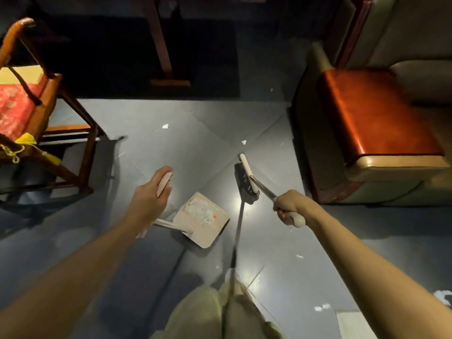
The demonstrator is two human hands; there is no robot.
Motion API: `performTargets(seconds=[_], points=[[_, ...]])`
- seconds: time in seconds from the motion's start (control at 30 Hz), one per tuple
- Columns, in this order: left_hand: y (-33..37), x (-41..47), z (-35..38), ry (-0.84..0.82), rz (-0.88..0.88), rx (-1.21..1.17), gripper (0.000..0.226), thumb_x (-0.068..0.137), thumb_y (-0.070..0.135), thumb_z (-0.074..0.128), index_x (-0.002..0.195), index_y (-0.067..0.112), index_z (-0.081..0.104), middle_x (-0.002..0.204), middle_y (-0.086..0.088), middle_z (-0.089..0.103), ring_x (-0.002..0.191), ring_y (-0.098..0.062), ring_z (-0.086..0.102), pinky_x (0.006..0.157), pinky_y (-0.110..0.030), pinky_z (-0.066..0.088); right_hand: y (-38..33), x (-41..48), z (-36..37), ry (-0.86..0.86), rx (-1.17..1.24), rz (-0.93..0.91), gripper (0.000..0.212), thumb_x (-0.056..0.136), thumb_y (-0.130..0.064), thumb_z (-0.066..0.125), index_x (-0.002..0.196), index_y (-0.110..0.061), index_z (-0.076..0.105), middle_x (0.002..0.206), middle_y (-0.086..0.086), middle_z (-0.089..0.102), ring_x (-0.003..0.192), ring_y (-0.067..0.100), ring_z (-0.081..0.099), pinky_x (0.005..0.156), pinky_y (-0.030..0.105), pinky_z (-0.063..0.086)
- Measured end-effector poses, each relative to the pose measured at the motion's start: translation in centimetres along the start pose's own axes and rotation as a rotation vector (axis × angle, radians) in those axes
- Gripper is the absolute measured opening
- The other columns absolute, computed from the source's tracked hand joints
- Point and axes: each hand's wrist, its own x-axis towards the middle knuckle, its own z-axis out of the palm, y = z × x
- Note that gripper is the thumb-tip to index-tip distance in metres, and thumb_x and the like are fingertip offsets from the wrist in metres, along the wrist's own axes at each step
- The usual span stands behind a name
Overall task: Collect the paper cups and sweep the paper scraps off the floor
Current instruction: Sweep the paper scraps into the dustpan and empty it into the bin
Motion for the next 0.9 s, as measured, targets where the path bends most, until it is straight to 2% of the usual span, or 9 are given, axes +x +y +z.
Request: performTargets(seconds=[0.23, 0.4, 0.47, 0.57, 0.73, 0.83, 0.9], points=[[1.5, 13.3, -0.2, 0.006, -0.001, 0.004, 0.044, 0.094, 0.016, 0.055, 0.136, 0.024, 0.043, 0.116, -0.007, 0.065, 0.094, -0.036, 0.064, 0.080, -0.039, 0.048, -12.4, 8.0, -4.3, -0.022, -0.051, 0.039, 0.014, 0.088, 0.004, 0.044, 0.078, -0.003, 0.052, 0.053, 0.009, 0.048, 0.027, 0.011, 0.042, 0.036, 0.015, 0.038], [1.8, 22.7, 0.1, -0.034, -0.025, 0.039, 0.044, 0.096, 0.018, 0.053, 0.138, 0.022, 0.041, 0.122, -0.007, 0.063, 0.095, -0.038, 0.064, 0.080, -0.037, 0.045, -19.6, 13.9, -6.4, -0.005, -0.071, 0.045, 0.010, 0.088, 0.003, 0.046, 0.084, -0.001, 0.053, 0.055, 0.010, 0.049, 0.032, 0.012, 0.045, 0.039, 0.018, 0.041], [1.9, 25.8, 0.3, -0.066, -0.053, 0.025, 0.043, 0.096, 0.019, 0.052, 0.138, 0.023, 0.040, 0.124, -0.004, 0.062, 0.099, -0.038, 0.063, 0.086, -0.040, 0.047, -22.0, 16.1, -7.2, 0.004, -0.100, 0.036, 0.008, 0.089, 0.003, 0.046, 0.090, 0.001, 0.053, 0.058, 0.011, 0.050, 0.036, 0.014, 0.046, 0.038, 0.017, 0.041], [2.0, 29.7, 0.9, -0.081, -0.087, 0.031, 0.043, 0.097, 0.018, 0.051, 0.138, 0.023, 0.039, 0.126, -0.003, 0.061, 0.101, -0.038, 0.061, 0.089, -0.041, 0.046, -25.1, 19.3, -8.5, 0.004, -0.177, 0.024, 0.013, 0.089, 0.001, 0.046, 0.098, 0.004, 0.055, 0.061, 0.011, 0.052, 0.042, 0.015, 0.046, 0.041, 0.020, 0.042], [2.1, 36.1, 1.6, -0.082, -0.137, 0.077, 0.045, 0.097, 0.019, 0.049, 0.140, 0.026, 0.036, 0.119, -0.009, 0.063, 0.093, -0.037, 0.062, 0.085, -0.041, 0.047, -30.2, 23.8, -9.3, -0.020, -0.377, 0.010, 0.015, 0.093, -0.001, 0.044, 0.105, 0.002, 0.053, 0.066, 0.013, 0.054, 0.052, 0.018, 0.050, 0.052, 0.029, 0.044], [2.4, 38.3, 1.8, -0.022, -0.152, 0.080, 0.045, 0.096, 0.017, 0.051, 0.140, 0.020, 0.039, 0.126, -0.009, 0.061, 0.105, -0.038, 0.060, 0.091, -0.042, 0.045, -33.2, 24.8, -8.0, -0.091, -0.456, -0.012, 0.018, 0.091, -0.002, 0.043, 0.103, 0.002, 0.056, 0.065, 0.011, 0.055, 0.052, 0.018, 0.051, 0.055, 0.028, 0.045], [2.9, 39.5, 2.1, -0.008, -0.157, 0.074, 0.045, 0.096, 0.016, 0.051, 0.140, 0.018, 0.040, 0.128, -0.009, 0.060, 0.110, -0.038, 0.058, 0.093, -0.042, 0.045, -34.4, 24.3, -6.7, -0.165, -0.558, -0.060, 0.015, 0.089, -0.004, 0.044, 0.095, -0.002, 0.058, 0.066, 0.007, 0.058, 0.051, 0.015, 0.053, 0.050, 0.020, 0.044]])
